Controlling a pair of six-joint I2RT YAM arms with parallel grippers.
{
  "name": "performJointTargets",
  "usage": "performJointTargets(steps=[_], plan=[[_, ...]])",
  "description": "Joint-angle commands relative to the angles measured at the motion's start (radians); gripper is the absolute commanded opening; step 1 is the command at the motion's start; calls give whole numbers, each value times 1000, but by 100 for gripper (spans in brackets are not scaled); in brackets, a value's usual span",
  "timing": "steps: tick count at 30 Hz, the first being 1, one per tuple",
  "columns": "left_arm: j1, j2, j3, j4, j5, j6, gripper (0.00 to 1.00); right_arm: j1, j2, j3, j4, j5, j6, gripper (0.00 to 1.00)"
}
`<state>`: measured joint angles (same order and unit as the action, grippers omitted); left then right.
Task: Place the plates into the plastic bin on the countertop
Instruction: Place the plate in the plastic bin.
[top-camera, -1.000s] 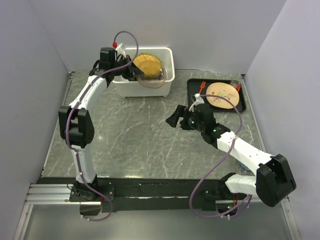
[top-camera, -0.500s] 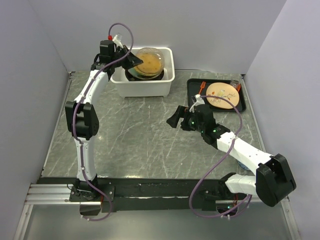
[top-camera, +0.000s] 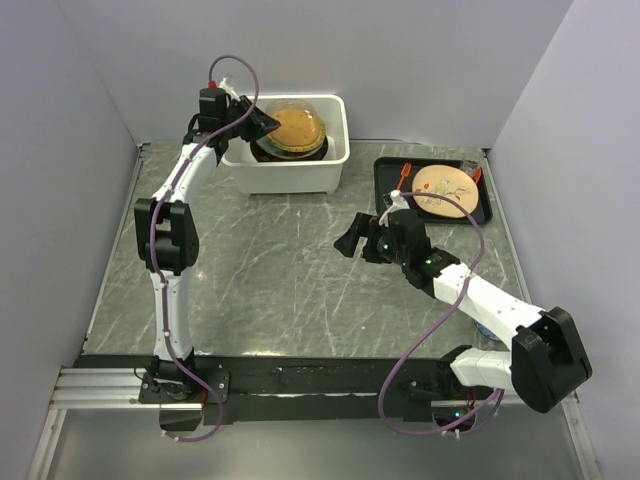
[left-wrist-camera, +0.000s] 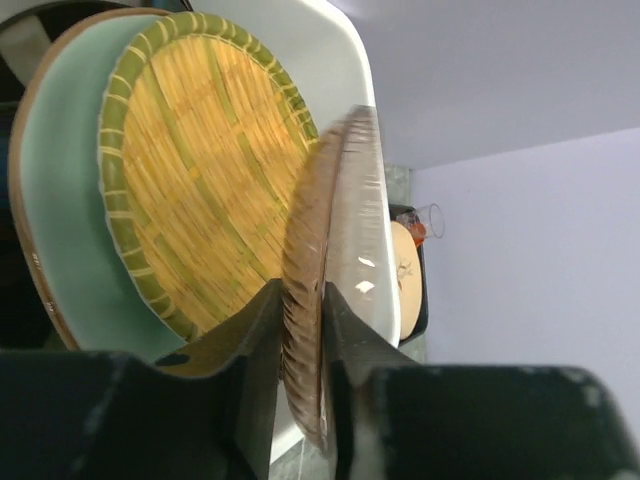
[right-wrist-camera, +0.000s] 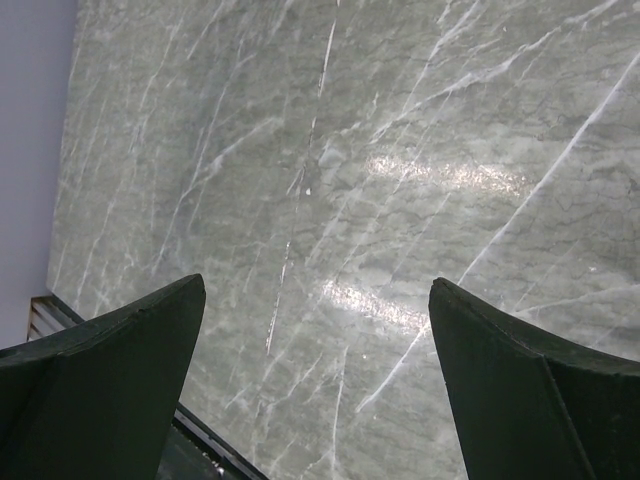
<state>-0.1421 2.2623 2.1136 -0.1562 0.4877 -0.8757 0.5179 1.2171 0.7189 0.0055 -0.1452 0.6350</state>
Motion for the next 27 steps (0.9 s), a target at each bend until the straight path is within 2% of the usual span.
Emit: performJointTargets(steps=[1, 7, 8, 10, 14, 20, 27], plan=[[4, 9, 19, 57, -40, 9, 27, -7, -40, 14, 5, 33, -9, 100], [7, 19, 49, 21, -74, 32, 40, -7, -68, 5, -19, 55, -20, 100], [9, 17, 52, 20, -86, 37, 46, -4, -73, 4, -19, 55, -18, 100], [12, 11, 54, 3, -96, 44, 52, -7, -77, -1, -21, 55, -15, 100], [19, -13, 57, -49, -139, 102, 76, -7, -88, -7, -24, 56, -15, 100], [21, -121, 16, -143, -259, 219, 99, -7, -114, 1, -56, 90, -34, 100], [21, -329, -211, -134, -270, 259, 99, -7, -133, 17, -94, 131, -58, 100]])
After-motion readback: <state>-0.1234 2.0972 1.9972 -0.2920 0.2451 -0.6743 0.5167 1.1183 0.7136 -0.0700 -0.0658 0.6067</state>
